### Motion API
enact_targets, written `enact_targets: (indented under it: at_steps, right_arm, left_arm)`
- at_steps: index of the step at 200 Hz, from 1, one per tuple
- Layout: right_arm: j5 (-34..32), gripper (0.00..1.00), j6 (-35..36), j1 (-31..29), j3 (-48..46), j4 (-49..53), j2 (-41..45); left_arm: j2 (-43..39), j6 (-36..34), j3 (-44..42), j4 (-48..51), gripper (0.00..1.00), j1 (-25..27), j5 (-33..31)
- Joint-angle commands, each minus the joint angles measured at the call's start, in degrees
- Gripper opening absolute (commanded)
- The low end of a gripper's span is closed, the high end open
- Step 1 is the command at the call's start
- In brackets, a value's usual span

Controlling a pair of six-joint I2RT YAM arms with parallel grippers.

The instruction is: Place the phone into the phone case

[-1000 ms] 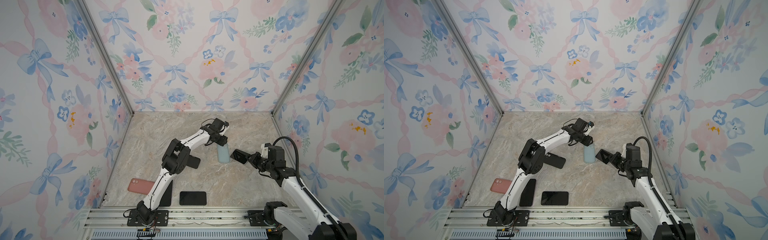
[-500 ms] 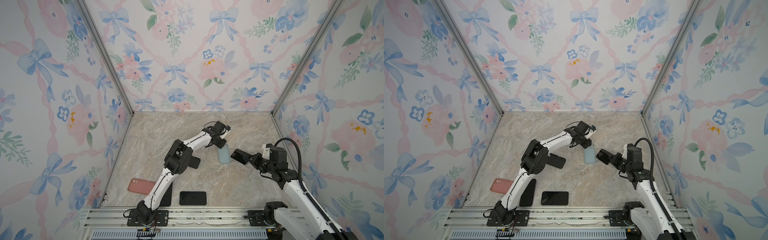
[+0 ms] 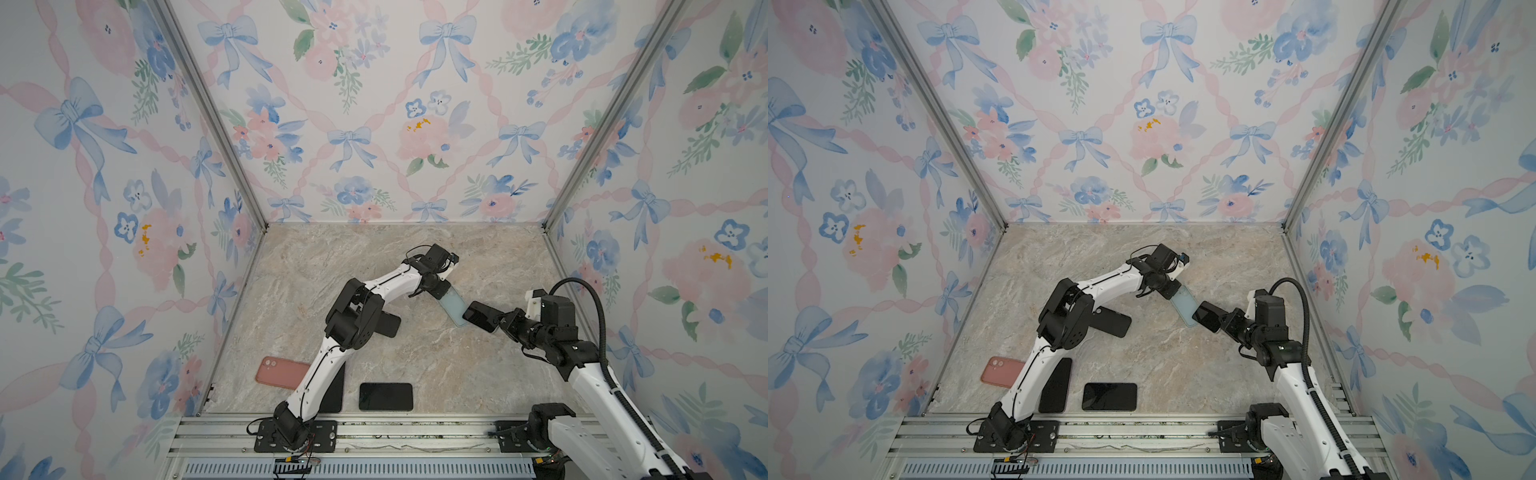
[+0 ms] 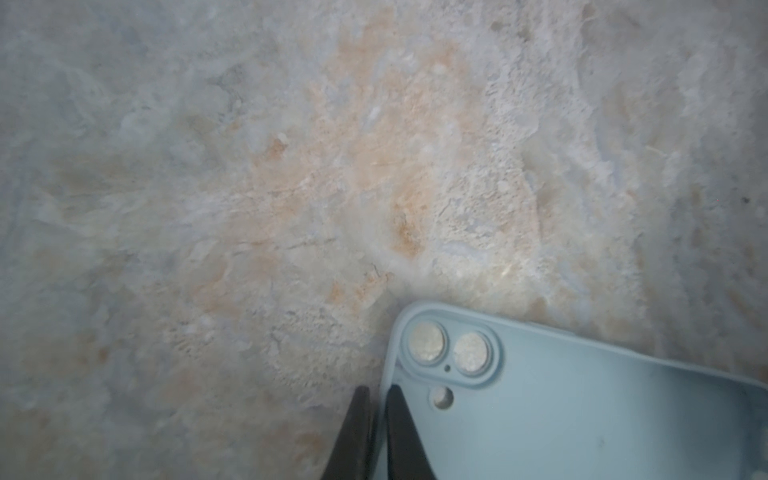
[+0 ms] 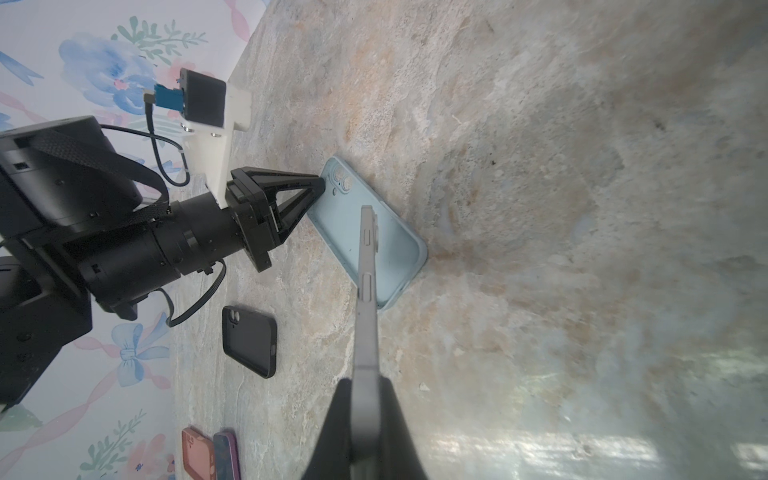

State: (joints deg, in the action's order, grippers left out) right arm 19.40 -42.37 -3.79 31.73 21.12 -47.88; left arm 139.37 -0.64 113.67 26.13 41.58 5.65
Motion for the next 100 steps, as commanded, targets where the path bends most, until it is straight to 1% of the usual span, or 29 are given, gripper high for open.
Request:
enact_targets:
  at_steps: [1, 47, 73, 100]
  right_arm:
    - [1.85, 0.0, 1.24, 0.49, 3.08, -0.05, 1.22]
    - [4.13, 0.0, 1.73, 0.53, 3.65, 0.26, 0.86]
    - [5.24, 0.0, 1.51, 0.46, 3.59, -0.19, 0.35]
    - [7.22, 0.0, 0.49, 0.45, 3.02, -2.16, -0.6]
  left_arm:
    - [-2.99, 1.5, -3.83, 3.58, 0.08, 0.05, -2.34]
    - [-7.43, 4.79, -9.22, 3.54, 0.05, 0.08, -2.61]
    - [-9.51, 8.88, -12.01, 3.5, 0.03, 0.32, -3.53]
    - [-11.44, 13.18, -14.96, 3.49, 0.03, 0.67, -4.28]
